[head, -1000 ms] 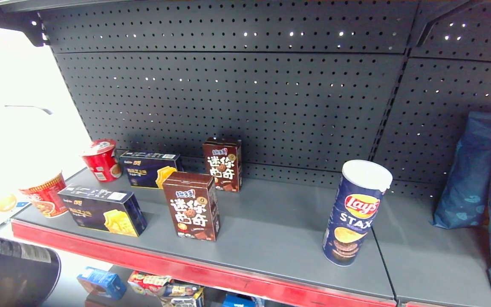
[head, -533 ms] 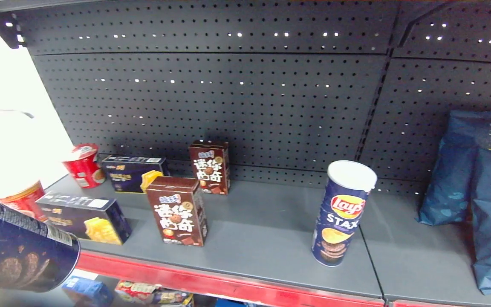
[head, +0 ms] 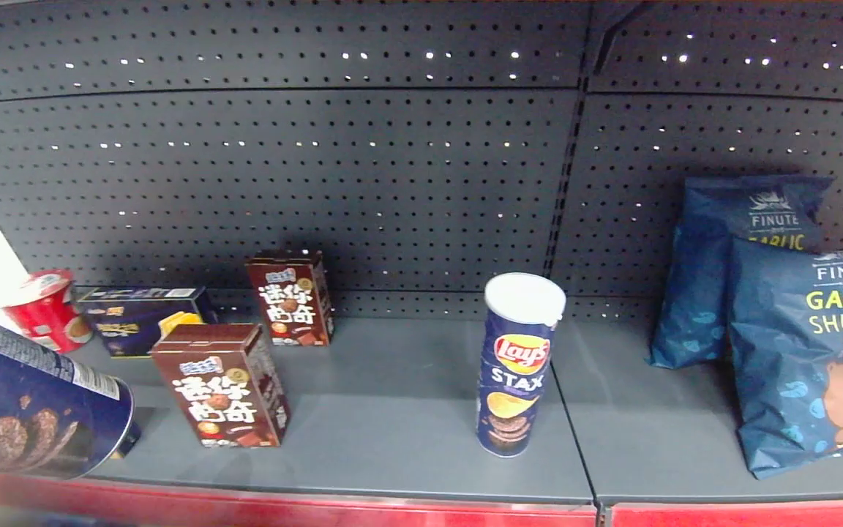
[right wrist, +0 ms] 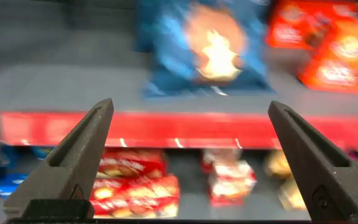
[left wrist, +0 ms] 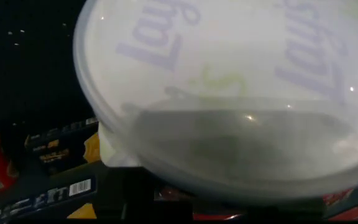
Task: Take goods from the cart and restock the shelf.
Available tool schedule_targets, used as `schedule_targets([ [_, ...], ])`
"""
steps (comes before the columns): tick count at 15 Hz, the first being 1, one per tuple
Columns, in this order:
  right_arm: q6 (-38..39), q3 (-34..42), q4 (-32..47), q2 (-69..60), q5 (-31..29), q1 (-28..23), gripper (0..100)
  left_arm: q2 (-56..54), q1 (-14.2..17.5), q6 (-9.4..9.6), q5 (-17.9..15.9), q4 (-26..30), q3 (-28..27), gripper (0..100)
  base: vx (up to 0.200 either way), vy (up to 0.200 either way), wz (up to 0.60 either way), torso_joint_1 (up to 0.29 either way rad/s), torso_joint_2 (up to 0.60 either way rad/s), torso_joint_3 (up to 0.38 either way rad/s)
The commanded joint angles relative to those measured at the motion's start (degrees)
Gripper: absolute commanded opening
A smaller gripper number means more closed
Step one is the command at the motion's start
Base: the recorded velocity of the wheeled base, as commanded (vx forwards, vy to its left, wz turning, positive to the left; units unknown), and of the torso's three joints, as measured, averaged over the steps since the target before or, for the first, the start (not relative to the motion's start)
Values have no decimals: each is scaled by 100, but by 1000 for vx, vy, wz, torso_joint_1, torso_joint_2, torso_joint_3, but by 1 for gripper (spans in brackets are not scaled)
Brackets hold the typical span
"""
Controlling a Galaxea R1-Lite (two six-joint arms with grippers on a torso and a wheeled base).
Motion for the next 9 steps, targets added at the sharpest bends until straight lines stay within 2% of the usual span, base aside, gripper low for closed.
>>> schedule_targets([
  [1, -1, 4, -4, 7, 28, 5, 100, 8, 2, -1, -1, -10, -38, 0, 0, 0, 0, -71, 246, 119],
  [5, -10, 4, 4, 7, 151, 5, 100, 167, 2, 25, -220, -28, -152, 0, 0, 0, 0, -11, 32, 17],
  [6, -1, 4, 4, 7, 274, 5, 100, 360, 2, 148, -343, -45, -258, 0, 0, 0, 0, 0, 0, 0],
  [8, -10, -4, 22, 7, 291, 5, 100, 615, 2, 245, -528, -54, -530, 0, 0, 0, 0, 0, 0, 0],
  [9, 8, -4, 22, 7, 247, 5, 100, 817, 2, 351, -607, -45, -733, 0, 0, 0, 0, 0, 0, 0],
])
